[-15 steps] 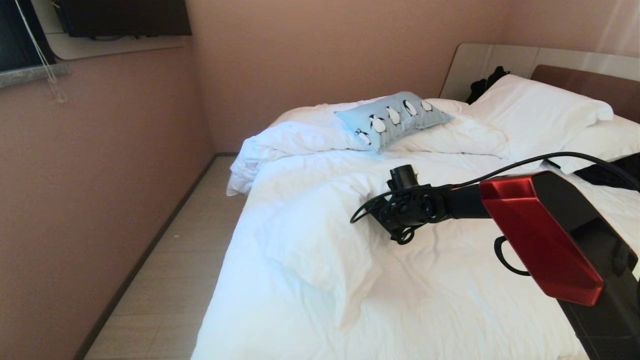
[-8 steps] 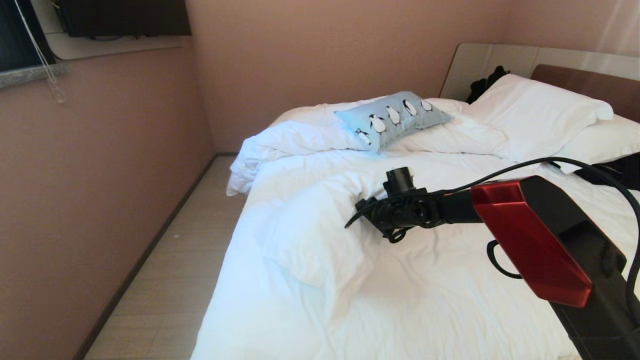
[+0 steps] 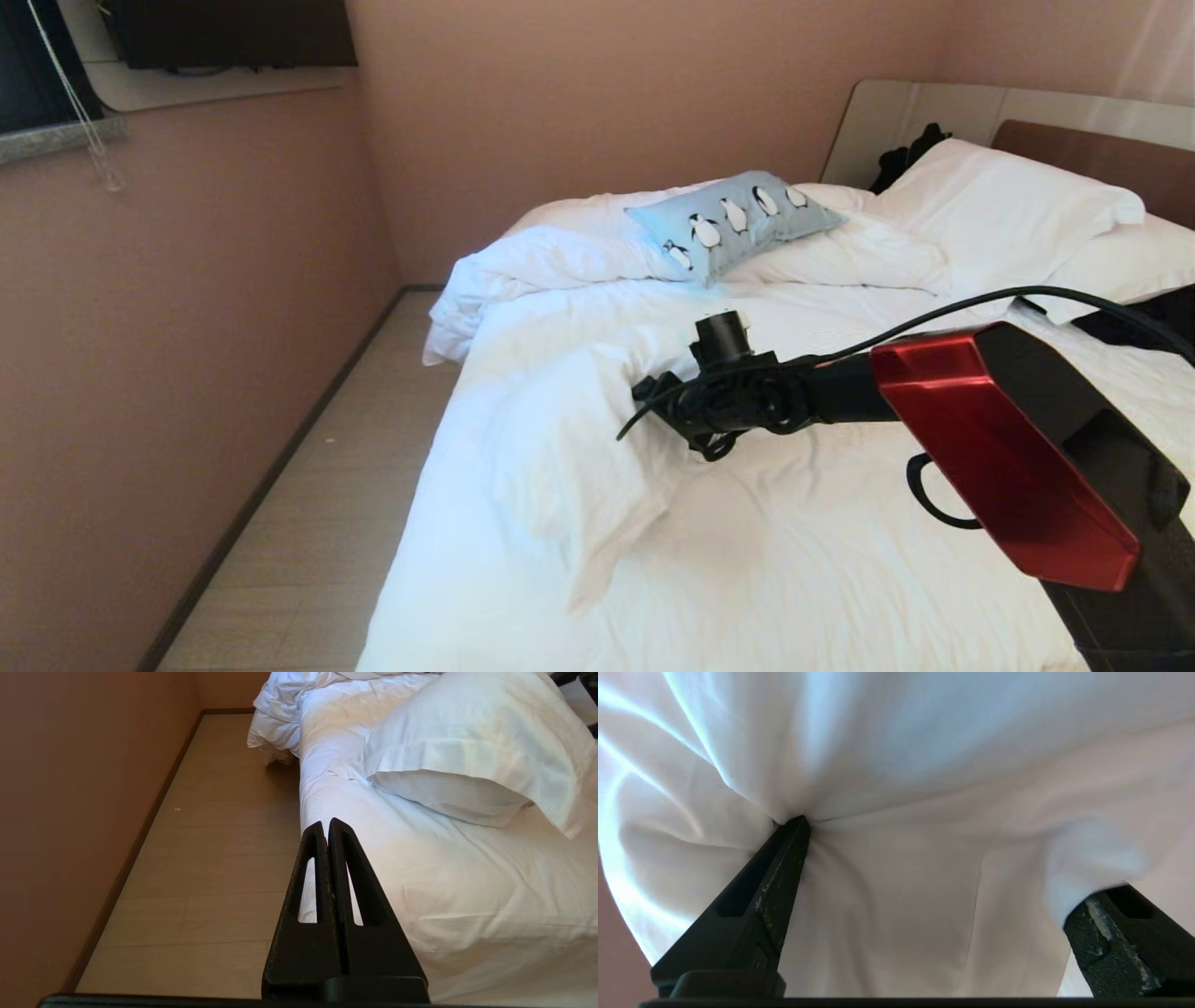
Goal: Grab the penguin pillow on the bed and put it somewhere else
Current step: Pick up the pillow
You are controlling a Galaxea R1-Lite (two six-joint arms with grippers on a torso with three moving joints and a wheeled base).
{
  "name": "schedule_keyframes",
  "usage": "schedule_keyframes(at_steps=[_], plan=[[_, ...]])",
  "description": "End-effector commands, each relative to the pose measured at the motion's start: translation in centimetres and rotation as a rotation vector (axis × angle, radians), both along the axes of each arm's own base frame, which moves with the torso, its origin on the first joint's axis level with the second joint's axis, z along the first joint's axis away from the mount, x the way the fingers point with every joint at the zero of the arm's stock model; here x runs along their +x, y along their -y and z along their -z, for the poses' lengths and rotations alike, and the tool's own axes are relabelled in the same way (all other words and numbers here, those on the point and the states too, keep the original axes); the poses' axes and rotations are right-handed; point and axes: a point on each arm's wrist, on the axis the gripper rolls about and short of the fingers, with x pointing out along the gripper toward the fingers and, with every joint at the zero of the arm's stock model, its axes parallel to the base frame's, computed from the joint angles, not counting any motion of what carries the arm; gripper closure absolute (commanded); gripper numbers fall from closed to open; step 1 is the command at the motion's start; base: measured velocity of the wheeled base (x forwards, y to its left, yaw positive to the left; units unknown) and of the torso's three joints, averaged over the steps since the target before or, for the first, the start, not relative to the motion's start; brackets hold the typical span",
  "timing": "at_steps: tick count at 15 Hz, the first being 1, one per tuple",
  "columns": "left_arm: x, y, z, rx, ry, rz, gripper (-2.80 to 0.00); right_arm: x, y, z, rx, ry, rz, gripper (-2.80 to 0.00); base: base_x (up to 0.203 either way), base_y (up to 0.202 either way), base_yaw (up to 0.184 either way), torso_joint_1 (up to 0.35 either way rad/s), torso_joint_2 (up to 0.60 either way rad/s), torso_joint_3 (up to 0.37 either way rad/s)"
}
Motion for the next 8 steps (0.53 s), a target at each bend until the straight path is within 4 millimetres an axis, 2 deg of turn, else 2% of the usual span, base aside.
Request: schedule_keyframes(at_steps=[1,4,8], plan=[[0.0,0.0,0.0,0.0,-0.001,-0.001,0.0,0.8,-0.5,2.1,-0.016,-0.018,-0.006,-2.8,0.0,0.0,0.0,0.0,0.0,0.0],[0.0,0.0,0.0,0.0,-0.001,-0.001,0.0,0.4,-0.3,1.4,-0.025,-0.013,-0.014,-2.8,0.0,0.0,0.0,0.0,0.0,0.0],[0.0,0.0,0.0,0.0,0.0,-0.001,0.0,1.0,-0.7,3.4,-0.042,-0.02,-0.023,-2.8,0.0,0.0,0.0,0.0,0.0,0.0]])
